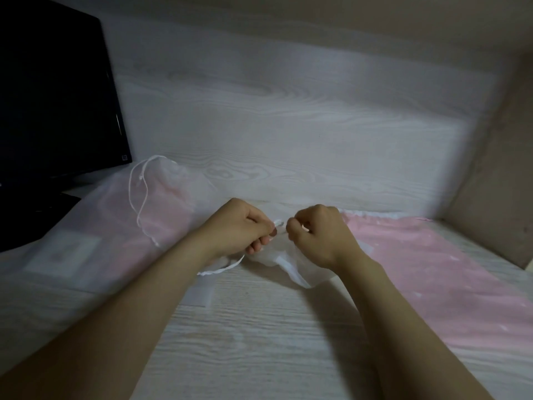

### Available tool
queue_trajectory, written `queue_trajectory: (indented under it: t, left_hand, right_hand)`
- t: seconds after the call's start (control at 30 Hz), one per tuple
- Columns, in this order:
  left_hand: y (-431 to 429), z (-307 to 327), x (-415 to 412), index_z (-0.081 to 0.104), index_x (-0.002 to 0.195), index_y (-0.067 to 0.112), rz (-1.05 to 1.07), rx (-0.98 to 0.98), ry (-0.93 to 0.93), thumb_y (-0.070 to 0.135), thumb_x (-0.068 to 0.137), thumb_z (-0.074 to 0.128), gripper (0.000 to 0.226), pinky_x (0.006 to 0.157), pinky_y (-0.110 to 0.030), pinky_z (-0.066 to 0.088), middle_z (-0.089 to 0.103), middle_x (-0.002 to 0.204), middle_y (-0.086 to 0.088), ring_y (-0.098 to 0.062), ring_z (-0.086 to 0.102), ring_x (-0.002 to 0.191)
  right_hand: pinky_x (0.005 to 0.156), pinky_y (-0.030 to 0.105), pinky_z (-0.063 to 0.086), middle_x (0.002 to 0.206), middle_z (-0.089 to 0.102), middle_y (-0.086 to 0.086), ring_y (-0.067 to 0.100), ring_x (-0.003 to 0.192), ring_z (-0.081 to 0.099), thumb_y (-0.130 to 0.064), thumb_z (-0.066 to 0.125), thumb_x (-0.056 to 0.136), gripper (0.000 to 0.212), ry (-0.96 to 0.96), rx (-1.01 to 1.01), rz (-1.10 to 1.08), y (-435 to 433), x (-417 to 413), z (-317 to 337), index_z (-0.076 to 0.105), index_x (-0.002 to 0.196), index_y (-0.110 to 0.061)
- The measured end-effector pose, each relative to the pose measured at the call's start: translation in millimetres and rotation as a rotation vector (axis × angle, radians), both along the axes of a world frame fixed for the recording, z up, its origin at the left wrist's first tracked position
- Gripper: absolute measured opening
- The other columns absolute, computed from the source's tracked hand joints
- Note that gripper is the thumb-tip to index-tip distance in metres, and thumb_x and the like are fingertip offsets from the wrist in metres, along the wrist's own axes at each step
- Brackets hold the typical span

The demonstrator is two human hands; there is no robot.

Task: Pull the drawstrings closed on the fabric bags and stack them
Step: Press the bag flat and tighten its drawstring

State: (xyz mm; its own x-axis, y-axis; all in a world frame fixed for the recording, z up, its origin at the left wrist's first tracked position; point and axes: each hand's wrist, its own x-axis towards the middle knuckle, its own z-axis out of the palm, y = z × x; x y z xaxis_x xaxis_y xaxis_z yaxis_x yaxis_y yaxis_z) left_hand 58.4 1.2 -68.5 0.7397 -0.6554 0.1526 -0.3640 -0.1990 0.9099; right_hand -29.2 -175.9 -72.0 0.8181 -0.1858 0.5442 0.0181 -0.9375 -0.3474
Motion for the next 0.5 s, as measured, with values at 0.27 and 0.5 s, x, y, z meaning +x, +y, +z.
queue_trajectory:
  t: [0.27,0.5]
  left_hand:
    - [3.5,-0.2,-12.4,0.074,0.068,0.017,-0.102,0.137,-0.222,0.010,0.095,0.062,0.030,0.086,-0.029,0.054,0.079,0.083,0.008,-0.001,0.075,0.098]
    - [3.5,0.4,-13.1,0.080,0.078,0.015,-0.119,0.070,-0.219,0.019,0.097,0.072,0.021,0.104,-0.044,0.057,0.081,0.099,0.014,-0.011,0.075,0.103]
  right_hand:
    - [0.047,0.026,0.032,0.060,0.030,0.012,0.023,0.054,0.027,-0.038,0.062,0.102,0.043,0.009,0.738,0.151,5.8,-4.5,15.3,0.069,0.072,-0.007]
    - [0.045,0.027,0.017,0.062,0.015,-0.004,0.014,0.052,0.015,-0.034,0.065,0.100,0.030,-0.073,1.295,0.304,0.4,-6.0,24.2,0.055,0.079,-0.016]
